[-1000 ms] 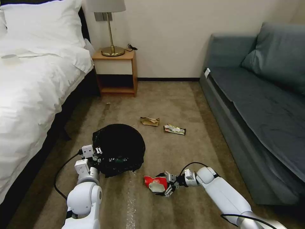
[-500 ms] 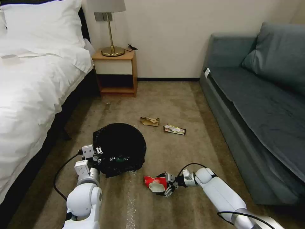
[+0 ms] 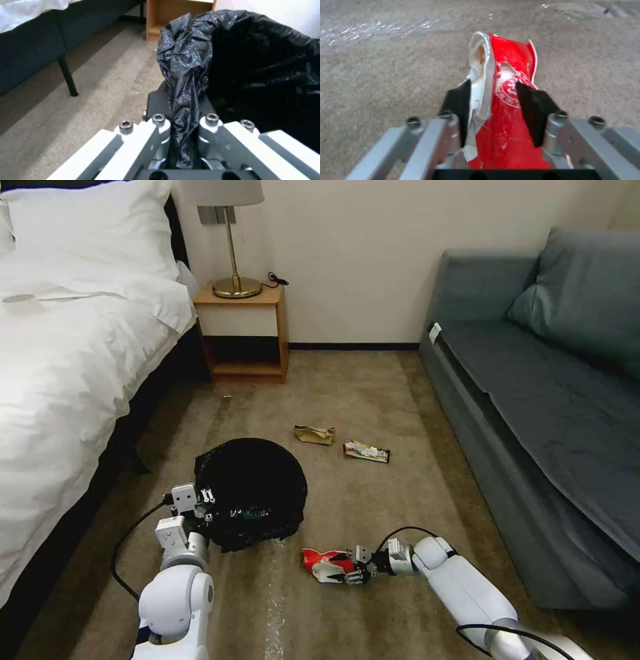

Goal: Pick up the trash bin, then pick up the garbage on the floor and place it into the trash bin.

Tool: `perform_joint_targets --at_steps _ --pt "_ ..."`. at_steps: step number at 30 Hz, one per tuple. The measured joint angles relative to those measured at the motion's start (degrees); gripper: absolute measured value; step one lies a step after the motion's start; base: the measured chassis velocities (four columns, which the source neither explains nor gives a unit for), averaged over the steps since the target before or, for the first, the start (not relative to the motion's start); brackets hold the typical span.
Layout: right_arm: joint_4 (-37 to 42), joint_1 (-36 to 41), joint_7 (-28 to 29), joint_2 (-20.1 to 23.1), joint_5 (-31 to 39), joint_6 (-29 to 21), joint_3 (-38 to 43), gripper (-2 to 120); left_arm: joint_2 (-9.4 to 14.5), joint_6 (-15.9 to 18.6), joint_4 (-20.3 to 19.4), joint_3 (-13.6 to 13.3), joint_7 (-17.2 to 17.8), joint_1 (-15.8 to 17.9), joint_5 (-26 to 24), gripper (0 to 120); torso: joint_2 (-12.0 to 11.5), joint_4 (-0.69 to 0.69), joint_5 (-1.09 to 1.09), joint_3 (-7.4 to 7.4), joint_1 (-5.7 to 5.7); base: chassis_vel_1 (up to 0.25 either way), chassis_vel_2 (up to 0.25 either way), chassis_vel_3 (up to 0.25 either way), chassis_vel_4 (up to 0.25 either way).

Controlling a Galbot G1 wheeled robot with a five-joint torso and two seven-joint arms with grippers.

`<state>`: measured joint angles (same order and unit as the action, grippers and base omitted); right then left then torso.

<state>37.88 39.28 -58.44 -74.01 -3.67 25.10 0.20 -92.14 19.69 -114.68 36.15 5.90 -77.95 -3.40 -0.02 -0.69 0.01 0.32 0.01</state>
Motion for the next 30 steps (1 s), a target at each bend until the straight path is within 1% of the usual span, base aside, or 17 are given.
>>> perform_joint_targets --at_steps 1,3,4,6,7,8,9,19,21,22,24,25,27,28,30 --pt "0.14 0.07 0.07 0.08 0.12 -0.02 -0.01 29 0.0 0.0 0.01 0.0 0.0 0.03 -0.02 5 0.0 0.0 0.01 0.0 0.0 0.0 0.0 0.0 0.0" --pt "0.3 0.15 0.24 0.16 0.29 -0.09 -0.03 19 0.0 0.0 0.02 0.06 0.0 0.14 -0.09 5 0.0 0.0 0.0 0.0 0.0 0.0 0.0 0.0 0.0" --pt "0.3 0.15 0.24 0.16 0.29 -0.09 -0.03 19 0.0 0.0 0.02 0.06 0.0 0.14 -0.09 5 0.0 0.0 0.0 0.0 0.0 0.0 0.0 0.0 0.0" --pt "0.56 0.27 0.42 0.25 0.55 -0.19 -0.11 7 0.0 0.0 0.09 0.2 0.02 0.28 -0.19 5 0.0 0.0 0.0 0.0 0.0 0.0 0.0 0.0 0.0" --pt "0.56 0.27 0.42 0.25 0.55 -0.19 -0.11 7 0.0 0.0 0.09 0.2 0.02 0.28 -0.19 5 0.0 0.0 0.0 0.0 0.0 0.0 0.0 0.0 0.0" --pt "0.65 0.3 0.49 0.27 0.64 -0.22 -0.11 2 0.0 -0.01 0.09 0.25 0.03 0.3 -0.21 5 0.0 0.0 0.0 0.0 0.0 0.0 0.0 0.0 0.0" --pt "0.79 0.35 0.64 0.31 0.7 -0.27 -0.11 0 0.0 -0.01 0.13 0.32 0.04 0.32 -0.25 5 0.0 0.0 0.0 0.0 0.0 0.0 0.0 0.0 0.0" --pt "2.12 1.32 1.0 1.38 1.26 -0.4 1.38 0 0.0 0.0 0.95 1.1 0.1 1.02 -1.07 5 0.0 0.0 -0.01 0.0 0.0 0.0 0.0 0.0 0.0" --pt "3.2 1.67 1.12 2.36 3.11 -0.39 5.58 0 0.0 0.1 1.46 1.47 0.2 1.72 -1.75 5 0.0 0.0 0.0 0.0 0.0 0.0 0.0 0.0 0.0" --pt "3.2 1.67 1.12 2.36 3.11 -0.39 5.58 0 0.0 0.1 1.46 1.47 0.2 1.72 -1.75 5 0.0 0.0 0.0 0.0 0.0 0.0 0.0 0.0 0.0" --pt "4.33 1.42 2.41 3.14 6.16 -0.62 10.03 0 0.0 0.25 1.64 1.59 0.22 2.27 -2.17 5 0.0 0.0 -0.02 0.0 0.0 0.0 0.0 0.0 0.0" --pt "4.33 1.42 2.41 3.14 6.16 -0.62 10.03 0 0.0 0.25 1.64 1.59 0.22 2.27 -2.17 5 0.0 0.0 -0.02 0.0 0.0 0.0 0.0 0.0 0.0" --pt "6.07 0.83 3.95 3.98 10.32 -1.98 14.23 0 0.0 0.35 1.68 1.35 0.26 2.42 -2.28 5 0.0 -0.01 0.0 0.0 0.0 0.0 0.0 0.0 0.0" --pt "6.07 0.83 3.95 3.98 10.32 -1.98 14.23 0 0.0 0.35 1.68 1.35 0.26 2.42 -2.28 5 0.0 -0.01 0.0 0.0 0.0 0.0 0.0 0.0 0.0" --pt "7.63 -0.3 4.73 4.04 13.63 -2.3 18.23 0 0.0 0.41 1.76 0.99 0.25 2.27 -2.3 5 0.0 -0.01 0.0 0.0 0.0 0.0 0.0 0.0 0.0"
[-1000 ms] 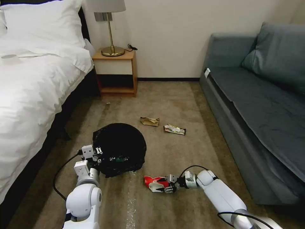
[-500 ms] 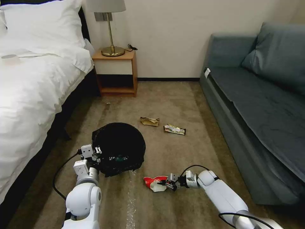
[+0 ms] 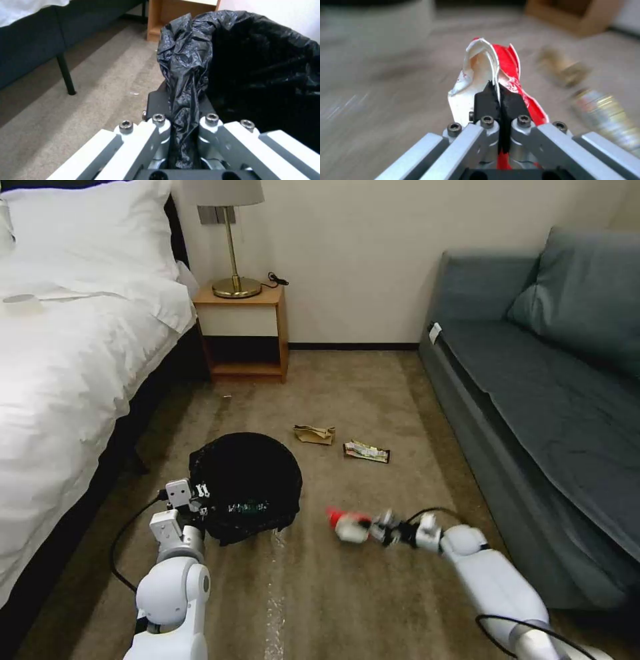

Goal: Pick up the trash bin, then pick up the garbage on the floor and place it into the trash bin.

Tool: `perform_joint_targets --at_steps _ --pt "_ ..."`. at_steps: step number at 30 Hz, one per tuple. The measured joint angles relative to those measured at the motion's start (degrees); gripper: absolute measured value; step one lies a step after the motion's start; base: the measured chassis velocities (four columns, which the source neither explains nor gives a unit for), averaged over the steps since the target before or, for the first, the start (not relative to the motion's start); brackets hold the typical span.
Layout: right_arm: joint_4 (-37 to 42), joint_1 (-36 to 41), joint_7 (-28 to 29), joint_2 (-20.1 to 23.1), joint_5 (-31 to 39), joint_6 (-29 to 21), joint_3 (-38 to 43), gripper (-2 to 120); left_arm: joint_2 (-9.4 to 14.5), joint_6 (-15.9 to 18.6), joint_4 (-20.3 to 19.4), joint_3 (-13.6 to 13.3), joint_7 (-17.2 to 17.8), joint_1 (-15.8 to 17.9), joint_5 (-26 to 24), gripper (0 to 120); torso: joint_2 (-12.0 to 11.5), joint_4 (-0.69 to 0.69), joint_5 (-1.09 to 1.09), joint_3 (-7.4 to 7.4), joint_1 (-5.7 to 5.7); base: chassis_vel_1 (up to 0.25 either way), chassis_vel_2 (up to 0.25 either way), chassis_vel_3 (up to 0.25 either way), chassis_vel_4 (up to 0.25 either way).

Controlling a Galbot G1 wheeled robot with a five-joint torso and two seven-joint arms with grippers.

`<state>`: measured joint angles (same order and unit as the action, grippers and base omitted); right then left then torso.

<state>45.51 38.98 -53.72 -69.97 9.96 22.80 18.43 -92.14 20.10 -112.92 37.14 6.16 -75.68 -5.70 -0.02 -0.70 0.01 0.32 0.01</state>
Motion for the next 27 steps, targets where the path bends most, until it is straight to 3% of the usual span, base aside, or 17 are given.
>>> perform_joint_targets --at_steps 3,6,12,14,21,27 --pt "0.83 -0.49 0.65 0.01 1.17 0.14 1.1 0 0.0 0.02 0.09 -0.11 0.0 -0.01 0.07 5 0.0 0.01 0.01 0.0 0.0 0.0 0.0 0.0 0.0" --pt "5.73 -0.63 4.84 0.1 7.5 0.05 1.81 0 0.0 0.1 0.3 -0.51 0.03 0.11 0.55 5 0.0 0.01 0.0 0.0 0.0 0.0 0.0 0.0 0.0" --pt "12.66 0.9 9.85 0.29 11.83 -0.01 -0.11 0 0.0 0.09 0.81 -0.84 0.02 0.23 0.88 5 0.0 0.01 0.0 0.0 0.0 0.0 0.0 0.0 0.0" --pt "18.97 2.68 14.22 0.46 14.52 -0.04 -3.61 0 0.0 0.09 1.05 -0.88 0.04 0.42 0.93 5 0.0 0.0 0.0 0.0 0.0 0.0 0.0 0.0 0.0" --pt "31.68 5.76 20.04 -0.06 16.18 -0.91 -12.8 0 0.0 0.09 1.25 -1.0 0.09 0.92 1.58 5 0.0 0.01 0.02 0.0 0.0 0.0 0.0 0.0 0.0" --pt "35.56 6.54 22.33 -1.81 15.55 -1.5 -18.08 0 0.0 0.09 1.26 -1.33 0.09 0.94 2.12 5 0.0 0.01 0.01 0.0 0.0 0.0 0.0 0.0 0.0"
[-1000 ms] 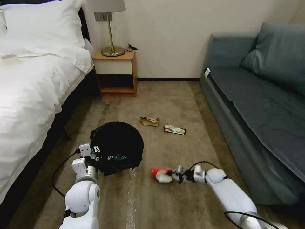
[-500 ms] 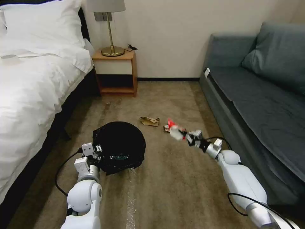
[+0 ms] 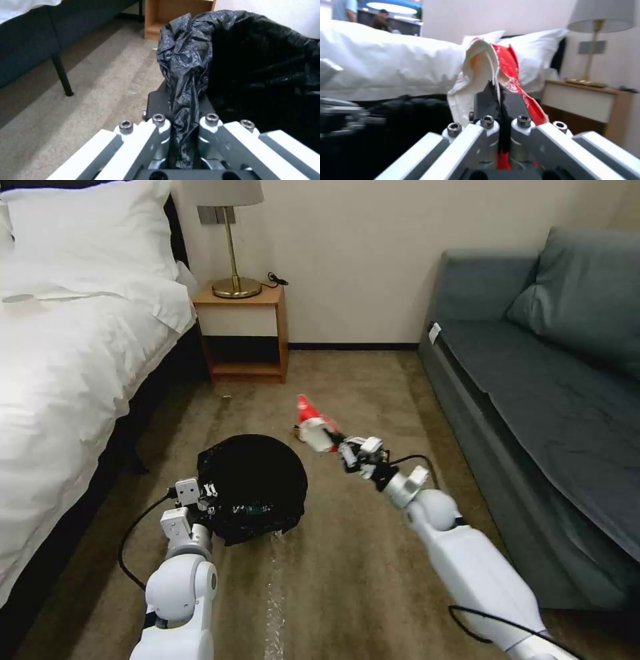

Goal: Pick up the trash bin, then pick up the garbage on the floor and place it into the trash bin.

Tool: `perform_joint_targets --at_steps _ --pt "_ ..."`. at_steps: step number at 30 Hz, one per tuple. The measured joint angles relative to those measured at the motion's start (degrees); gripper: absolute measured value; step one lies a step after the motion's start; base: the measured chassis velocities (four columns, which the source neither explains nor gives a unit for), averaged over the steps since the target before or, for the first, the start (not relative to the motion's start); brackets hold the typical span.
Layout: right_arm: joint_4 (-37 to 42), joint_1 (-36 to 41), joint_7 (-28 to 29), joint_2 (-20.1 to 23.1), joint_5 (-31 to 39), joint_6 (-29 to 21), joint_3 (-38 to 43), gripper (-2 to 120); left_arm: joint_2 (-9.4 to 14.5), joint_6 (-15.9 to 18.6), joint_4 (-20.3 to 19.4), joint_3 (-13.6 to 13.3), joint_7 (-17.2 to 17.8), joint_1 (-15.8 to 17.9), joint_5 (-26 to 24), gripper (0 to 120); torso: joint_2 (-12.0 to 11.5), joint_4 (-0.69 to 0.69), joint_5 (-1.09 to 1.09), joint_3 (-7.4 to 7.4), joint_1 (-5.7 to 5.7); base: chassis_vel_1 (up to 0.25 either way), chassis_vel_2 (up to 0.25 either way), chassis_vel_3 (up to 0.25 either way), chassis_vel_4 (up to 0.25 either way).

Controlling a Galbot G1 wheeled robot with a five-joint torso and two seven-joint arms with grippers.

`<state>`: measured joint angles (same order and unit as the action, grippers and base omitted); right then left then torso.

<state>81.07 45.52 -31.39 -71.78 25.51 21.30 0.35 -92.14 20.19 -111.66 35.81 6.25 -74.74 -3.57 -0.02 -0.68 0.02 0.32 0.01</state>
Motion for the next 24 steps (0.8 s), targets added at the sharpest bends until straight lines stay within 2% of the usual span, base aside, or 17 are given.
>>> perform_joint_targets --at_steps 18,20,21,23,24 --pt "-2.85 2.43 0.4 -3.57 -5.75 0.74 -5.77 0 0.0 -0.16 0.03 -0.83 -0.32 0.07 1.35 5 0.0 -0.01 0.0 0.0 0.0 0.0 0.0 0.0 0.0" --pt "-3.08 2.56 0.3 -3.71 -6.5 0.8 -5.78 12 0.0 -0.16 0.09 -1.12 -0.34 0.09 1.61 5 0.0 -0.01 0.0 0.0 0.0 0.0 0.0 0.0 0.0" --pt "-3.08 2.56 0.3 -3.71 -6.5 0.8 -5.78 12 0.0 -0.16 0.09 -1.12 -0.34 0.09 1.61 5 0.0 -0.01 0.0 0.0 0.0 0.0 0.0 0.0 0.0" --pt "-3.08 2.55 0.25 -3.73 -6.69 0.77 -5.8 23 0.0 -0.2 0.26 -1.33 -0.35 0.13 1.81 5 0.0 -0.01 0.0 0.0 0.0 0.0 0.0 0.0 0.0" --pt "-3.08 2.55 0.25 -3.73 -6.69 0.77 -5.8 23 0.0 -0.2 0.26 -1.33 -0.35 0.13 1.81 5 0.0 -0.01 0.0 0.0 0.0 0.0 0.0 0.0 0.0"
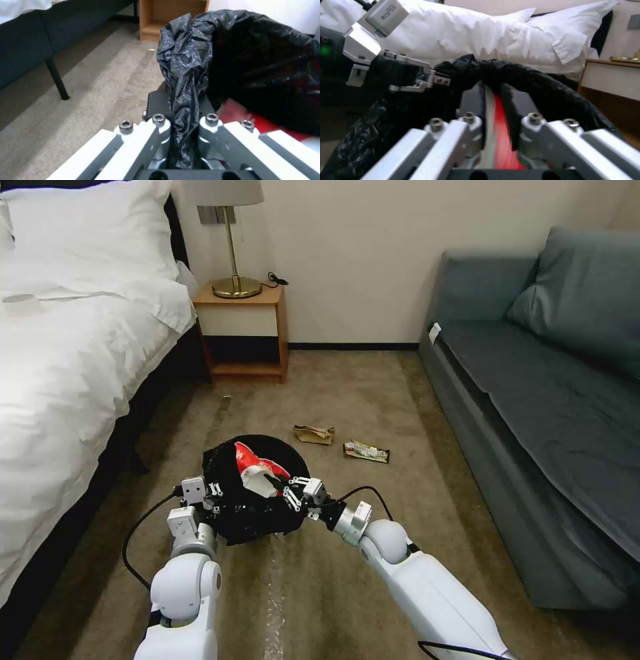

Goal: Pick up the trash bin, then pick up the garbage on the floor and place it into the trash bin.

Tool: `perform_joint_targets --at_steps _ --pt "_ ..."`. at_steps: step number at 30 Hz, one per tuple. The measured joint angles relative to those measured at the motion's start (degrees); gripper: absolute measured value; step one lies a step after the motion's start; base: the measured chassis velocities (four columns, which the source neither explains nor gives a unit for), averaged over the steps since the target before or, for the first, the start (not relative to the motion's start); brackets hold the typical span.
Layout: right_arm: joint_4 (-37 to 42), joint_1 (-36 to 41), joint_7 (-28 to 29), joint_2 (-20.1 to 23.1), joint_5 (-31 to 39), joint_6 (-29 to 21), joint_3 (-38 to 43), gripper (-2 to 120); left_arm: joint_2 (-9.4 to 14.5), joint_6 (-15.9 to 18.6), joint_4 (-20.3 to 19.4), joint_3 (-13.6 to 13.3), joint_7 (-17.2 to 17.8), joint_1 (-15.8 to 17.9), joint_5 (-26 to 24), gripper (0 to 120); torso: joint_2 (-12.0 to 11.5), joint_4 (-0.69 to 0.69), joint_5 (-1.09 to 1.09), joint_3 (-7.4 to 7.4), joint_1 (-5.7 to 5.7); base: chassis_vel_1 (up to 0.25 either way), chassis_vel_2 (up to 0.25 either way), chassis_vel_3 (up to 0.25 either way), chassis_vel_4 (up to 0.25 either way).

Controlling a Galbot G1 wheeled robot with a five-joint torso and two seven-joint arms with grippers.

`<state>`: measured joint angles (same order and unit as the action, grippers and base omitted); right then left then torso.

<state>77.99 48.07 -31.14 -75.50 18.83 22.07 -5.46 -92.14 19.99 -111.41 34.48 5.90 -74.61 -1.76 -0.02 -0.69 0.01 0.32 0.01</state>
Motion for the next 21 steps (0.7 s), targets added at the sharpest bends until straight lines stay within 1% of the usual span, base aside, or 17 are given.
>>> perform_joint_targets --at_steps 2,3,5,6,7,8,9,10,11,12,14,15,16,17,19,20,21 --pt "0.13 -0.09 -0.03 0.06 -0.07 -0.1 -0.01 32 0.0 -0.02 0.08 -0.16 0.0 0.0 0.15 5 0.0 0.0 0.0 0.0 0.0 0.0 0.0 0.0 0.0" --pt "0.13 -0.09 -0.03 0.06 -0.07 -0.1 -0.01 32 0.0 -0.02 0.08 -0.16 0.0 0.0 0.15 5 0.0 0.0 0.0 0.0 0.0 0.0 0.0 0.0 0.0" --pt "0.36 -0.25 -0.07 0.09 -0.05 -0.15 0.04 44 0.0 -0.03 0.09 -0.16 0.0 0.0 0.18 5 0.0 0.0 0.0 0.0 0.0 0.0 0.0 0.0 0.0" --pt "0.36 -0.25 -0.07 0.09 -0.05 -0.15 0.04 44 0.0 -0.03 0.09 -0.16 0.0 0.0 0.18 5 0.0 0.0 0.0 0.0 0.0 0.0 0.0 0.0 0.0" --pt "0.52 -0.33 -0.03 0.08 0.05 -0.16 0.17 47 0.0 -0.03 0.09 -0.11 0.0 0.0 0.18 5 0.0 0.0 0.0 0.0 0.0 0.0 0.0 0.0 0.0" --pt "1.0 -0.56 0.46 0.07 0.67 -0.31 0.59 54 0.0 -0.03 0.09 0.03 0.0 0.0 0.18 5 0.0 0.0 0.0 0.0 -0.01 0.0 0.0 0.0 0.0" --pt "1.0 -0.56 0.46 0.07 0.67 -0.31 0.59 54 0.0 -0.03 0.09 0.03 0.0 0.0 0.18 5 0.0 0.0 0.0 0.0 -0.01 0.0 0.0 0.0 0.0" --pt "1.56 -0.78 1.23 0.13 1.31 -0.52 1.04 57 0.0 -0.03 0.09 0.12 0.0 0.01 0.18 5 0.0 0.0 -0.01 0.0 0.0 0.0 0.0 0.0 0.0" --pt "2.56 -1.36 3.91 0.46 2.04 -1.09 2.33 66 0.0 -0.03 0.09 0.34 0.0 0.1 0.18 5 0.0 0.01 0.0 0.0 0.0 0.0 0.0 0.0 0.0" --pt "2.56 -1.36 3.91 0.46 2.04 -1.09 2.33 66 0.0 -0.03 0.09 0.34 0.0 0.1 0.18 5 0.0 0.01 0.0 0.0 0.0 0.0 0.0 0.0 0.0" --pt "3.76 -2.0 7.07 1.32 2.53 -2.39 4.93 76 0.0 -0.03 0.15 0.61 0.0 0.33 0.11 5 0.0 0.02 -0.02 0.0 0.0 0.0 0.0 0.0 0.0" --pt "3.76 -2.0 7.07 1.32 2.53 -2.39 4.93 76 0.0 -0.03 0.15 0.61 0.0 0.33 0.11 5 0.0 0.02 -0.02 0.0 0.0 0.0 0.0 0.0 0.0" --pt "4.99 -1.97 9.32 2.27 2.6 -4.85 7.35 83 0.0 -0.04 0.29 0.9 0.0 0.43 0.08 5 0.0 0.0 0.0 0.0 0.0 0.0 0.0 0.0 0.0" --pt "4.99 -1.97 9.32 2.27 2.6 -4.85 7.35 83 0.0 -0.04 0.29 0.9 0.0 0.43 0.08 5 0.0 0.0 0.0 0.0 0.0 0.0 0.0 0.0 0.0" --pt "5.31 -1.62 14.77 3.46 2.11 -6.02 10.84 94 0.0 -0.34 0.66 1.51 -0.05 0.59 -0.42 5 0.0 0.0 -0.01 0.0 0.0 0.0 0.0 0.0 0.0" --pt "5.31 -1.62 14.77 3.46 2.11 -6.02 10.84 94 0.0 -0.34 0.66 1.51 -0.05 0.59 -0.42 5 0.0 0.0 -0.01 0.0 0.0 0.0 0.0 0.0 0.0" --pt "5.26 -1.05 17.83 3.76 1.38 -6.18 12.62 99 0.0 -0.68 0.91 1.92 -0.12 0.75 -0.72 5 0.0 0.0 -0.01 0.0 0.0 0.0 0.0 0.0 0.0"
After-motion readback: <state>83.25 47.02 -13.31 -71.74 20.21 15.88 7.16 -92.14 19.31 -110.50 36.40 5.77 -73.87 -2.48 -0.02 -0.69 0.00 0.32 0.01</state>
